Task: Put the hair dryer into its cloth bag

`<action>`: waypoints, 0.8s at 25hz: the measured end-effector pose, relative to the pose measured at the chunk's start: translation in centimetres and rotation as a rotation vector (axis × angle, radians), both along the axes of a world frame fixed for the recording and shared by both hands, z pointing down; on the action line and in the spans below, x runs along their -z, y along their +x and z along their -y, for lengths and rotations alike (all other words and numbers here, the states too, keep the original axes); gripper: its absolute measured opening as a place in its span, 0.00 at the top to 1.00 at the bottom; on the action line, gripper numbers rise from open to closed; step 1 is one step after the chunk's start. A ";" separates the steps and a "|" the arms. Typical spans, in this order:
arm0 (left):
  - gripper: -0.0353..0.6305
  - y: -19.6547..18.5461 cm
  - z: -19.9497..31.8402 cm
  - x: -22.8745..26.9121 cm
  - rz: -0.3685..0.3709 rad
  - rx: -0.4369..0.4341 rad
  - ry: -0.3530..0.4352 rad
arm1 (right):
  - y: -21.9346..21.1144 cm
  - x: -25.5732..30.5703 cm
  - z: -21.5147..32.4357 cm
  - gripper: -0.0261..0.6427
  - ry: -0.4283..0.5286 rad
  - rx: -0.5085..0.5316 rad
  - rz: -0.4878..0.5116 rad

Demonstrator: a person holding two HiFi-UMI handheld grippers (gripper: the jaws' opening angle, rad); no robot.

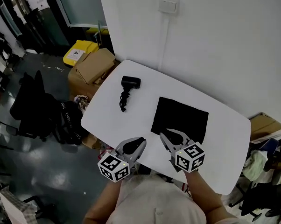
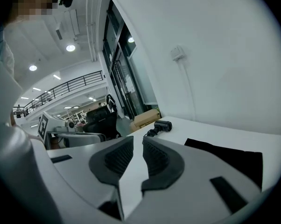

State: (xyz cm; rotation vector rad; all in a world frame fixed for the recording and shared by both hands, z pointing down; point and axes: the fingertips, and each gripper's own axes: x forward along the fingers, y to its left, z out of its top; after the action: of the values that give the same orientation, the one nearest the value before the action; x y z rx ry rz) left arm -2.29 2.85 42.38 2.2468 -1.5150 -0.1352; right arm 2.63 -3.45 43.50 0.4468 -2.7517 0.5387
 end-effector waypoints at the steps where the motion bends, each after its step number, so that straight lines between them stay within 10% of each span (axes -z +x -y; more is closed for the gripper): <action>1: 0.88 -0.5 0.4 -0.4 -0.002 -0.008 -0.006 | -0.4 -0.4 0.5 0.85 -0.001 -0.010 -0.013; 20: 0.88 -5.7 5.6 -7.7 -0.091 -0.071 -0.092 | -5.2 -11.6 6.4 0.83 -0.098 -0.188 -0.271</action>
State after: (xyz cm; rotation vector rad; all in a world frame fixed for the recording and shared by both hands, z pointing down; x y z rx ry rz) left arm -8.00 -2.76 50.10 2.1884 -1.3650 -0.1411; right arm -2.56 -9.89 55.08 0.7033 -2.4284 0.6057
